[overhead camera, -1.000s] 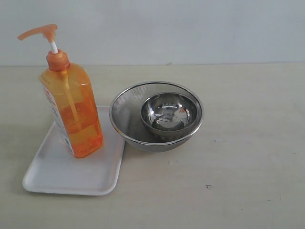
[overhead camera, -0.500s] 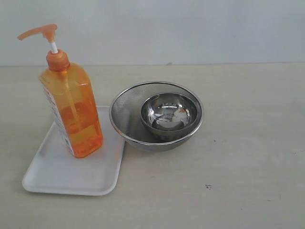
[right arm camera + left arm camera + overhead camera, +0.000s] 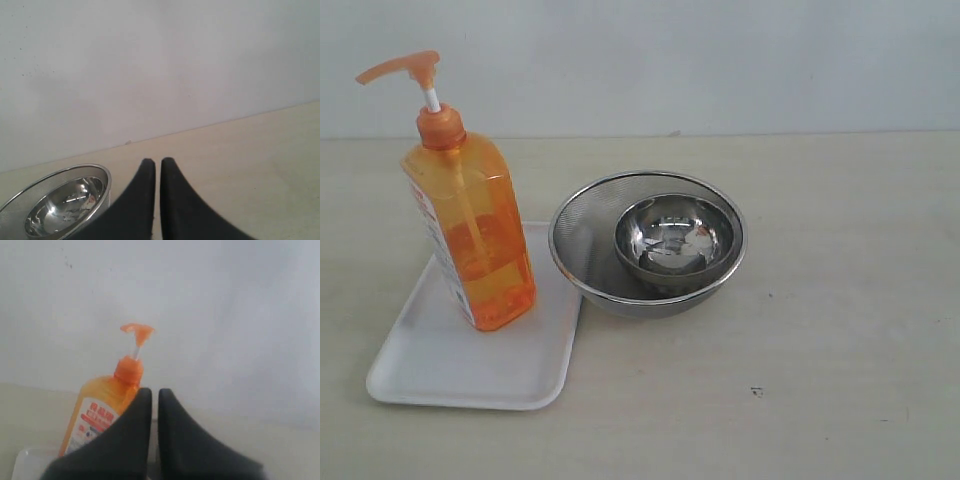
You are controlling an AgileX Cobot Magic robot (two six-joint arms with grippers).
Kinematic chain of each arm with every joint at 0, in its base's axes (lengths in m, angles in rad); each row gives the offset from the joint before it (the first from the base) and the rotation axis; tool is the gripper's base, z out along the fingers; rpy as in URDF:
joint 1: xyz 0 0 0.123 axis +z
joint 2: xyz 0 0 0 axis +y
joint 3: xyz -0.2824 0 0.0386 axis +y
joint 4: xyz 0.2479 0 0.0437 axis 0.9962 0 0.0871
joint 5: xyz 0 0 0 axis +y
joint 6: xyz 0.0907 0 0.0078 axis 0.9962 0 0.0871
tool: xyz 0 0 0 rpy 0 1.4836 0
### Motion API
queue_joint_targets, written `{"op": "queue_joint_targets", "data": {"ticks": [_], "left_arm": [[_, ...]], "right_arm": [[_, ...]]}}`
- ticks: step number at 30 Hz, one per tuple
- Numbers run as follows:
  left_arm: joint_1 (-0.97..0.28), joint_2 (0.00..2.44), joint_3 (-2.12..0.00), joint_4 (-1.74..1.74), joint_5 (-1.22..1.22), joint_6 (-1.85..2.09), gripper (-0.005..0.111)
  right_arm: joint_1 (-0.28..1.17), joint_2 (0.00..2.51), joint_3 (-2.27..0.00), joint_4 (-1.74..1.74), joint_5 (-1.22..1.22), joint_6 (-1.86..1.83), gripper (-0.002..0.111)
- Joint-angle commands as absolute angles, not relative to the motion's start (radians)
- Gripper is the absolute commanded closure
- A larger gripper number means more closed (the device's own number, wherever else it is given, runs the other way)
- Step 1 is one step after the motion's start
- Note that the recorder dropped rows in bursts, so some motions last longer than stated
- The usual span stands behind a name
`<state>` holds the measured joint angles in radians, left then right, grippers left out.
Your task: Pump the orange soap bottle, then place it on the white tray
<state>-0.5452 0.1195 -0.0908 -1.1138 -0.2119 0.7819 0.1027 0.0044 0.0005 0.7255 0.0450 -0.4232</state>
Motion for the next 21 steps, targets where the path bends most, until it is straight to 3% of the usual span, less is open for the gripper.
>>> {"op": "queue_joint_targets", "data": {"ticks": [1,9,21], "left_arm": [[-0.542,0.132,-0.161,-1.085,-0.349,0.738,0.102],[-0.542,0.398,-0.379,-0.878,-0.302,0.607,0.102],[-0.538,0.877,-0.612,-0.906,-0.423,0.885,0.102]], "right_arm": [[0.099,0.000,0.000,0.722,0.042,-0.425,0.108],[0.099,0.000,0.000,0.722,0.042,-0.425,0.108],[0.099,0.000,0.000,0.722,0.042,-0.425,0.108]]}}
